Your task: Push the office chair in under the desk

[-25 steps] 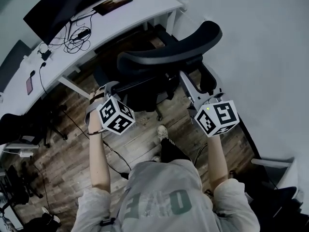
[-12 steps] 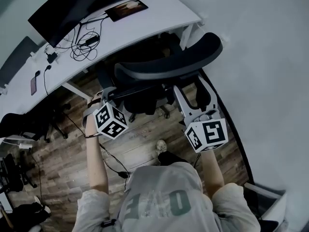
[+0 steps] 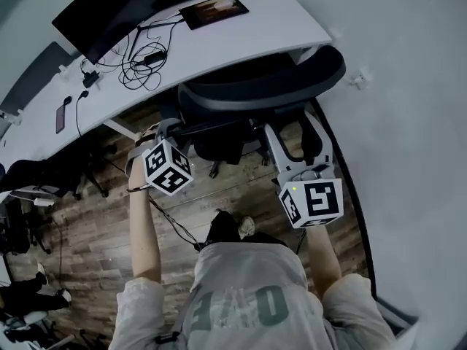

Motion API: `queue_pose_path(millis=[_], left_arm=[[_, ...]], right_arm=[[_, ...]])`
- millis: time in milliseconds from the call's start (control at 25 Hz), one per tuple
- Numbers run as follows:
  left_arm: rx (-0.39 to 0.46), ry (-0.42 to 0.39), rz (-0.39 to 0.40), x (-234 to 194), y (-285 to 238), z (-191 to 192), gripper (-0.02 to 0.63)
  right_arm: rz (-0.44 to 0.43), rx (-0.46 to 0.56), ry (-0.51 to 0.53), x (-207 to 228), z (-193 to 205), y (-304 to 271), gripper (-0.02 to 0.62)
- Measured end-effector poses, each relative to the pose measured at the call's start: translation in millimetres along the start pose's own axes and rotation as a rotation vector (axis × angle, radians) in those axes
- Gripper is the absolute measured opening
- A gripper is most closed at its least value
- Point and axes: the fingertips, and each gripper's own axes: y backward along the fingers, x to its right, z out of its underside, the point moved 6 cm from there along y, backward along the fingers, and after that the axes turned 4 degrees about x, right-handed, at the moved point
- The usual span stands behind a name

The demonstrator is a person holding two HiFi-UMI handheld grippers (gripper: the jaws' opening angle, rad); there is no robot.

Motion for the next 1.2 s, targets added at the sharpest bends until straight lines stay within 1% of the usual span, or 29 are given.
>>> queue_pose_path(millis=[120, 280, 680, 800, 1040, 1200], left_arm=[[-0.005, 0.005, -0.012, -20.4, -9.5, 4.0, 0.160], [-0.004, 0.003, -0.009, -41.7, -22.8, 11.5, 0.161], [0.012, -0.022, 0.011, -93.0, -55.8, 24.9, 0.161], [0.015, -0.024, 0.004, -112.6, -64.9, 30.1, 0.161], [0.013, -0.009, -0.010, -142.7, -83.9, 38.0, 0.161], [0.012, -0.009, -0.011, -161.2, -95.1, 42.3, 0.161]], right_arm=[[-0.006, 0.004, 0.013, -1.6, 0.9, -21.1, 0.282], [-0.012, 0.011, 0.028, -4.3, 6.1, -46.1, 0.282], [0.013, 0.014, 0.025, -8.3, 17.1, -102.5, 0.282], [0.005, 0.021, 0.032, -10.1, 19.6, -124.1, 0.282], [0.000, -0.003, 0.019, -8.6, 27.0, -163.0, 0.282], [0.003, -0.001, 0.019, -9.0, 29.9, -184.0, 0.282]])
